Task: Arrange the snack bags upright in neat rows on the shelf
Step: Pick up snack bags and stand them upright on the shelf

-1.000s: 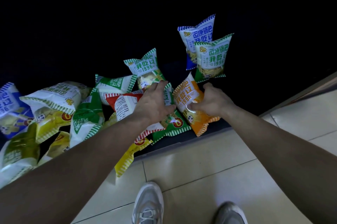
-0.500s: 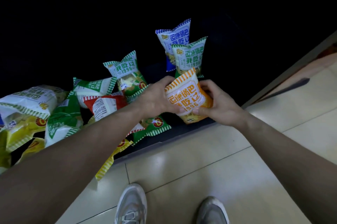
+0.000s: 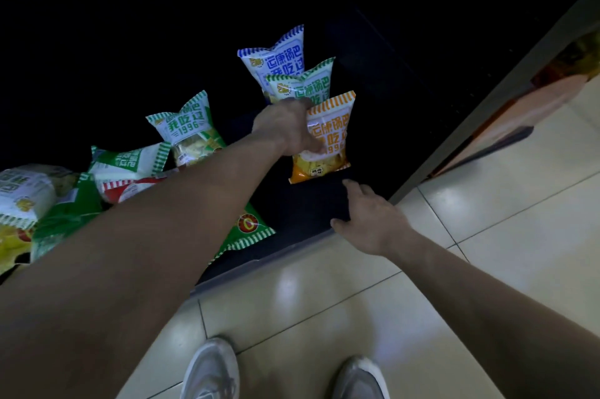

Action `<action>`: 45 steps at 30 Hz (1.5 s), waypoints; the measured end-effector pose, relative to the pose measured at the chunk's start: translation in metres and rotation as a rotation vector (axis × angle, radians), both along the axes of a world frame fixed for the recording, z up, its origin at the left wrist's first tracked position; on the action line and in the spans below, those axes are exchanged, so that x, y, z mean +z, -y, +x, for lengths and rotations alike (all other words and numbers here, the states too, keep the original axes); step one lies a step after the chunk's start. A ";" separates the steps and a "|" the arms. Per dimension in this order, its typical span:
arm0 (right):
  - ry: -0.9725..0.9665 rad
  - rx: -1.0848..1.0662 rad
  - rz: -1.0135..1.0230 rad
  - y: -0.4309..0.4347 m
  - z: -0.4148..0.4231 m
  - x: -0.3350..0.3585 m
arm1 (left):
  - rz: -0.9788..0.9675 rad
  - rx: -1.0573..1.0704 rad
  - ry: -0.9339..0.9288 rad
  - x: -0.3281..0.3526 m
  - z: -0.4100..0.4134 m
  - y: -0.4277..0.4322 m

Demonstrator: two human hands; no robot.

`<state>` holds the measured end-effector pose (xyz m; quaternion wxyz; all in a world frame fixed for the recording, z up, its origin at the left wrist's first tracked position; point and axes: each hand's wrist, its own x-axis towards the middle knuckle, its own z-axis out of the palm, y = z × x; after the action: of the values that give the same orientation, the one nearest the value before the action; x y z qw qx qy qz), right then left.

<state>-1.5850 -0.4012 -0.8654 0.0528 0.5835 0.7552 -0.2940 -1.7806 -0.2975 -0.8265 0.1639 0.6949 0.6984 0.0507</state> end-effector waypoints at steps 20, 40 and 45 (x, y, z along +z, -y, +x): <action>-0.023 0.127 0.030 0.001 -0.062 0.042 | 0.156 0.057 -0.282 0.041 -0.089 0.090; -0.170 0.049 -0.236 -0.002 -0.169 -0.023 | 0.000 0.219 -0.018 -0.012 -0.199 0.192; -0.099 0.067 0.082 -0.006 -0.142 0.009 | -0.001 0.177 -0.067 -0.013 -0.187 0.189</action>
<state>-1.7275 -0.3949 -0.8564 0.0013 0.5445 0.7873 -0.2894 -1.9680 -0.4865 -0.8395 0.1356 0.6316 0.7623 0.0413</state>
